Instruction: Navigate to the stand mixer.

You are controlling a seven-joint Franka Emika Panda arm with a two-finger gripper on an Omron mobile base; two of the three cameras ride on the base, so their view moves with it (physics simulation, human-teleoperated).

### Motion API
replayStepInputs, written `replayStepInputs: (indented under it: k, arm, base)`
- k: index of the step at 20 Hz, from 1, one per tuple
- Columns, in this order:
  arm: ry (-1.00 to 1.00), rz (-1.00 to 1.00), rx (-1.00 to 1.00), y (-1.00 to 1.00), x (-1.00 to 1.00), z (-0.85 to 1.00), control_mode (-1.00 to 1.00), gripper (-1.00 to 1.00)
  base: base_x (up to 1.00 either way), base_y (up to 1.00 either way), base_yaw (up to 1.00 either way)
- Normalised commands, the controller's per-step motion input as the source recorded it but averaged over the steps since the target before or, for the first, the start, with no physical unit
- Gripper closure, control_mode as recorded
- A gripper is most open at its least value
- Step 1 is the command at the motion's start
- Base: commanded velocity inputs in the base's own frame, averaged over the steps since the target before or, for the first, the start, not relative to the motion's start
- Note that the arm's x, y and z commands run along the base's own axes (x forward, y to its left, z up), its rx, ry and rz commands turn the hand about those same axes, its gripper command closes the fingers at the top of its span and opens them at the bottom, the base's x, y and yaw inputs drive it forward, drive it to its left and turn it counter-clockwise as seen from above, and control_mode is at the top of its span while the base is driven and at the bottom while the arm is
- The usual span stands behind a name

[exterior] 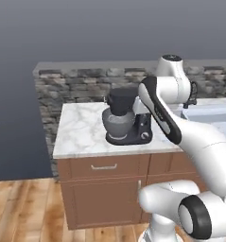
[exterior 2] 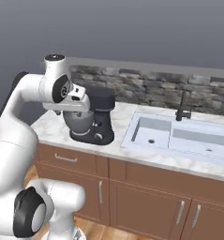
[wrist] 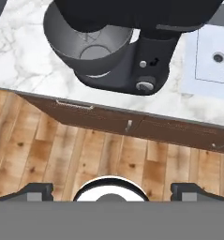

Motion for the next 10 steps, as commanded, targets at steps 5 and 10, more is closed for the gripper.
replayStepInputs:
  k: [5,10]
  arm:
    - [0.0,0.0,0.0,0.0,0.0,0.0,1.0,-1.0]
    - [0.0,0.0,0.0,0.0,0.0,0.0,1.0,-1.0]
  base:
    - [0.79,-0.01,-0.08]
    - [0.4,0.0,-0.03]
